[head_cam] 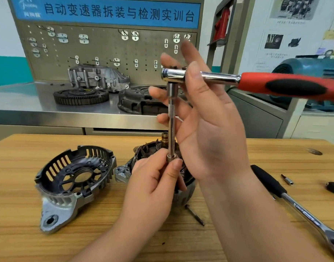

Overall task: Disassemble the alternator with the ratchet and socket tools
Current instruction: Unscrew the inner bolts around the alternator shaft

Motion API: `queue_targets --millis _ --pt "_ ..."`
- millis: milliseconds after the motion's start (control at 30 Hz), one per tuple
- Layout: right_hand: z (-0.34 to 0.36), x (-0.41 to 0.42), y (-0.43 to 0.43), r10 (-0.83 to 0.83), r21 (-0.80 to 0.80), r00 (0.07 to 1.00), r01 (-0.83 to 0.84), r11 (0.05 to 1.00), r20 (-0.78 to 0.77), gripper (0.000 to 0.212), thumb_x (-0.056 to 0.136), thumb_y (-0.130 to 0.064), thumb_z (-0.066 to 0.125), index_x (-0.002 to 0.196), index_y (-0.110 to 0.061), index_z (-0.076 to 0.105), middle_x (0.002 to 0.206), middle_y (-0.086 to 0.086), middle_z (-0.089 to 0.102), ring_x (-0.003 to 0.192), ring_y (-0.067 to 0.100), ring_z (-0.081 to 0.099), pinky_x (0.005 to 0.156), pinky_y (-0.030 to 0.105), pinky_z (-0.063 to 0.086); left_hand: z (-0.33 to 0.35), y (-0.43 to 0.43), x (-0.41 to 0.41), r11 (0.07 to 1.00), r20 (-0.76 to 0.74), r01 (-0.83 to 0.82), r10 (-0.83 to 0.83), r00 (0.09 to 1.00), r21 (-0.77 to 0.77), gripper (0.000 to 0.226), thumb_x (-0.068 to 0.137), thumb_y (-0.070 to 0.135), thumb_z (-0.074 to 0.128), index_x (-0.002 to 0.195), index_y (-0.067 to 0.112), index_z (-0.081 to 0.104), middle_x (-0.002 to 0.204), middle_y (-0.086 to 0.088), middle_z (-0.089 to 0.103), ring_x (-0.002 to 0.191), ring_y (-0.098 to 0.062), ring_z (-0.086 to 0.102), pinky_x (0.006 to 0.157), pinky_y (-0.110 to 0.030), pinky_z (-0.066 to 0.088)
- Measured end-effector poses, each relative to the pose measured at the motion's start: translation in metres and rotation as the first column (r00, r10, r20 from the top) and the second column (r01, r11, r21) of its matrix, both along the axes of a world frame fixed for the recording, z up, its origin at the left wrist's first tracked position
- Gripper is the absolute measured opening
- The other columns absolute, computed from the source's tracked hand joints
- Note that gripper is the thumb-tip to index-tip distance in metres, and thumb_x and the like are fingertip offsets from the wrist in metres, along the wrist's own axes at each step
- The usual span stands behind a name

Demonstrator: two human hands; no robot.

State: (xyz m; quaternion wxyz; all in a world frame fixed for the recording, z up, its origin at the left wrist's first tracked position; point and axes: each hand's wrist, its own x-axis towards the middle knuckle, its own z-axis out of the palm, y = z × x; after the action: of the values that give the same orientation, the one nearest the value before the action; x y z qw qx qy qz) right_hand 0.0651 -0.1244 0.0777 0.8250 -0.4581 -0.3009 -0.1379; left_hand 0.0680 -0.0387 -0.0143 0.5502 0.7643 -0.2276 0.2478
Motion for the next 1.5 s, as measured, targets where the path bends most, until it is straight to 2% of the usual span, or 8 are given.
queue_targets --millis 167,367,600,700,900,1000,1267,1500 --pt "0.0027 -0.0003 -0.0011 0.088 -0.019 0.992 -0.090 0.996 -0.086 0.039 0.091 -0.040 0.042 0.116 -0.016 0.059 0.100 -0.001 0.073 0.067 0.015 0.068 0.049 0.021 0.046 0.0013 0.0005 -0.0025 0.999 0.029 0.053 -0.053 0.998 -0.011 0.038 0.091 0.048 0.032 0.092 0.023 0.061 0.091 0.018 0.067 0.087 -0.008 0.059 0.082 -0.044 0.046" --pt "0.0011 0.0033 -0.0065 0.176 -0.051 0.975 -0.185 0.981 -0.139 0.055 0.103 -0.043 0.026 0.122 0.001 0.052 0.082 0.003 0.074 0.061 0.014 0.067 0.046 0.020 0.045 -0.0012 -0.0012 -0.0013 0.998 0.105 -0.021 0.016 0.994 0.054 0.041 0.091 0.041 0.033 0.085 0.013 0.063 0.089 0.020 0.064 0.083 0.003 0.055 0.075 -0.024 0.036" --pt "-0.0011 0.0002 0.0012 -0.023 -0.064 1.000 0.023 0.998 0.013 0.023 0.090 -0.029 0.053 0.108 -0.028 0.067 0.101 -0.005 0.069 0.079 0.013 0.066 0.054 0.020 0.048 0.0000 0.0001 -0.0022 1.000 0.009 -0.024 0.024 1.000 -0.013 0.040 0.084 0.054 0.036 0.091 0.022 0.059 0.085 0.021 0.068 0.084 -0.006 0.058 0.075 -0.037 0.047" --pt "0.0021 -0.0007 0.0007 0.015 -0.041 0.999 -0.013 0.999 0.040 0.030 0.091 -0.023 0.051 0.119 -0.026 0.063 0.110 -0.005 0.068 0.078 0.014 0.067 0.056 0.020 0.049 0.0012 -0.0008 -0.0016 1.000 0.040 -0.024 0.024 0.999 0.019 0.035 0.087 0.053 0.034 0.091 0.026 0.055 0.083 0.019 0.067 0.081 -0.007 0.058 0.070 -0.031 0.042" --pt "0.0029 0.0006 -0.0030 0.145 -0.030 0.988 -0.147 0.989 -0.060 0.038 0.091 -0.039 0.043 0.118 -0.018 0.057 0.107 -0.003 0.070 0.065 0.015 0.067 0.053 0.022 0.046 -0.0003 0.0000 -0.0032 0.997 0.063 0.066 -0.064 0.996 -0.029 0.028 0.093 0.045 0.032 0.101 0.031 0.055 0.093 0.021 0.067 0.089 -0.005 0.060 0.082 -0.045 0.045" --pt "0.0021 0.0037 -0.0063 0.196 -0.024 0.977 -0.198 0.980 -0.083 0.037 0.098 -0.038 0.033 0.114 -0.014 0.057 0.101 0.000 0.072 0.061 0.015 0.066 0.050 0.022 0.045 0.0007 -0.0006 -0.0037 1.000 0.102 0.018 -0.021 0.995 0.022 0.025 0.093 0.043 0.032 0.095 0.031 0.055 0.087 0.026 0.064 0.082 -0.001 0.057 0.073 -0.037 0.042" --pt "0.0022 0.0019 -0.0003 -0.034 -0.097 0.985 0.051 0.994 0.167 0.030 0.093 -0.014 0.050 0.121 -0.021 0.058 0.120 -0.003 0.061 0.085 0.013 0.067 0.063 0.021 0.050 0.0008 -0.0010 -0.0035 0.999 0.011 -0.040 0.040 0.999 0.010 0.025 0.086 0.052 0.039 0.089 0.031 0.053 0.080 0.023 0.066 0.081 -0.006 0.056 0.070 -0.032 0.043" --pt "0.0013 0.0040 -0.0041 0.167 -0.006 0.984 -0.168 0.986 -0.066 0.039 0.095 -0.040 0.037 0.122 -0.018 0.055 0.107 -0.002 0.071 0.064 0.015 0.067 0.051 0.022 0.046 0.0017 -0.0017 -0.0045 0.999 0.052 0.044 -0.043 0.998 -0.020 0.029 0.090 0.049 0.035 0.094 0.028 0.055 0.087 0.022 0.066 0.084 -0.006 0.059 0.076 -0.043 0.045"
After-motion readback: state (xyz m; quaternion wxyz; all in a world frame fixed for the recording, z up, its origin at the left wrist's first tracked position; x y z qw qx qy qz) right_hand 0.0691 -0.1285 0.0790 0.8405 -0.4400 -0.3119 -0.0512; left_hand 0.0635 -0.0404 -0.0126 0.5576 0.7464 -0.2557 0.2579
